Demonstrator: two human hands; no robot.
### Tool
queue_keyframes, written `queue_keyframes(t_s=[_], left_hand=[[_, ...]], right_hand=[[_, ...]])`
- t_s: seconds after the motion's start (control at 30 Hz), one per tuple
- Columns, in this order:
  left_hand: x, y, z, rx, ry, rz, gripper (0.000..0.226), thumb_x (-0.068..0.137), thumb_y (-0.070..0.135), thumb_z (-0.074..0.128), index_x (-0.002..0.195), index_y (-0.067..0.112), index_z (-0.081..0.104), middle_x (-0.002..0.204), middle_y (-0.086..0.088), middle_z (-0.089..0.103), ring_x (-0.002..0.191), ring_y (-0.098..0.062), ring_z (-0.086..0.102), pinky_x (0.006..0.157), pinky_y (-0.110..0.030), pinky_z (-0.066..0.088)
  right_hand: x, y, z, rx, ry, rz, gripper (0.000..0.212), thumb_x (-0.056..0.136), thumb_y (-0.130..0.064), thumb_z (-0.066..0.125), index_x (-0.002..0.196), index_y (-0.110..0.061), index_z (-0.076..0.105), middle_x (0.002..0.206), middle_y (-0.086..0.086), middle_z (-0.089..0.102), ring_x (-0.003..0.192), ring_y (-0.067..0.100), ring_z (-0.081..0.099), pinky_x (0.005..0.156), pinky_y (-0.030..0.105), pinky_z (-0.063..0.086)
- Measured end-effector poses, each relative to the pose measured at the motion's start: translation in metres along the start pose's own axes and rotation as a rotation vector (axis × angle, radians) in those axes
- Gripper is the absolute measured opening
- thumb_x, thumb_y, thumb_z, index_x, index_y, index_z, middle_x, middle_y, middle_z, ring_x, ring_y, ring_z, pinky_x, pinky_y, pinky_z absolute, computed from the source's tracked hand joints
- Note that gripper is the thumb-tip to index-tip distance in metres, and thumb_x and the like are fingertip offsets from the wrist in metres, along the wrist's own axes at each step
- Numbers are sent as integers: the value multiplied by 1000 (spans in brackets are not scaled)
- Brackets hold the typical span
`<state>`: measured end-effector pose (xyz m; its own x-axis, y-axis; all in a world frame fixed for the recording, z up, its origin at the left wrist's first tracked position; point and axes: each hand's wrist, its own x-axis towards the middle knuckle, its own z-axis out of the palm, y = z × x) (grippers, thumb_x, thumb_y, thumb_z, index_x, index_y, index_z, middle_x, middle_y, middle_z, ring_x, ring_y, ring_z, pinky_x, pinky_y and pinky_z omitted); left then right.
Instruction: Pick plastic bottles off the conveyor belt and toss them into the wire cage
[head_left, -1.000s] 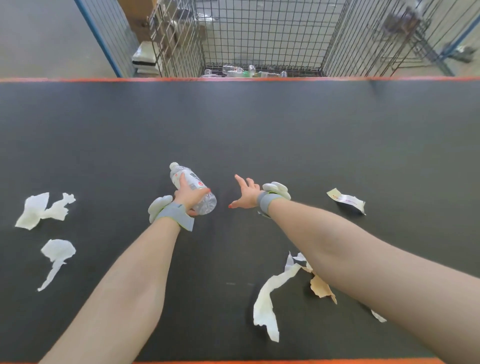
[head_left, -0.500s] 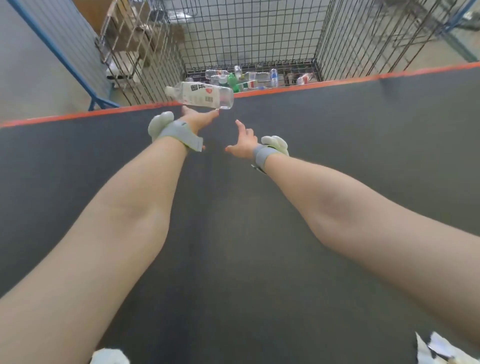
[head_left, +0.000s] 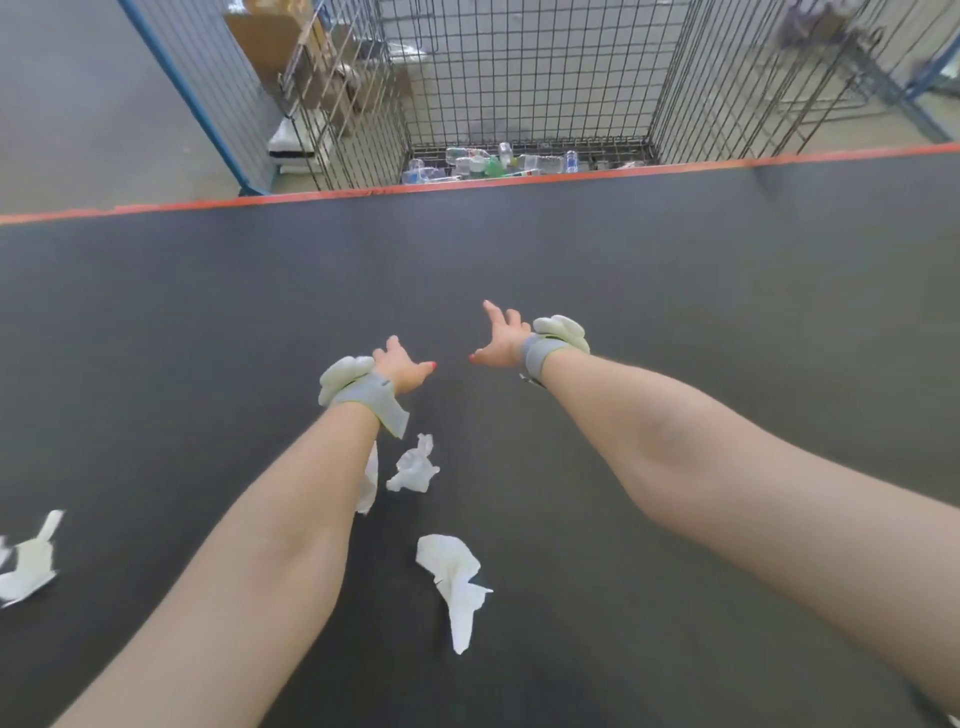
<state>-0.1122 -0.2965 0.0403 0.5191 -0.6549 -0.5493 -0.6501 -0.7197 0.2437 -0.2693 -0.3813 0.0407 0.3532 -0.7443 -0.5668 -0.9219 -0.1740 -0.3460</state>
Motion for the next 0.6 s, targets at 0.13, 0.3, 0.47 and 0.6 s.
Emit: queue_keyframes(t_s=[0.13,0.3,0.47,0.6], left_hand=[[-29,-50,31,105,30,-20,87,91,51,52,154,14,4,159,-15,9,147,-33,8,119,-46,13],[-70,-109,70,148,20,-73,88,92,49,52,154,17,-1,160,-13,-9,147,-33,-11,119,-52,6],[-107,-167,86,323,76,-142,91,89,55,52,153,27,-6,160,-5,-18,147,-30,-16,108,-72,10],[-120,-208,86,262,54,-226,102,83,62,56,153,30,-10,158,-5,-24,146,-35,-18,110,-67,15]], right_hand=[[-37,8,38,-57,-73,-6,91,91,-47,57,154,-35,-7,162,2,-8,148,33,9,117,48,20],[-80,26,105,-94,-192,3,93,90,-57,54,154,-34,-10,162,3,-15,149,35,1,119,51,14],[-112,29,154,-94,-142,0,99,85,-63,57,154,-33,-6,161,3,-15,148,36,-10,118,49,2],[-125,25,172,-95,-169,30,98,86,-67,52,154,-32,-9,160,6,-20,147,39,-12,119,52,-1]])
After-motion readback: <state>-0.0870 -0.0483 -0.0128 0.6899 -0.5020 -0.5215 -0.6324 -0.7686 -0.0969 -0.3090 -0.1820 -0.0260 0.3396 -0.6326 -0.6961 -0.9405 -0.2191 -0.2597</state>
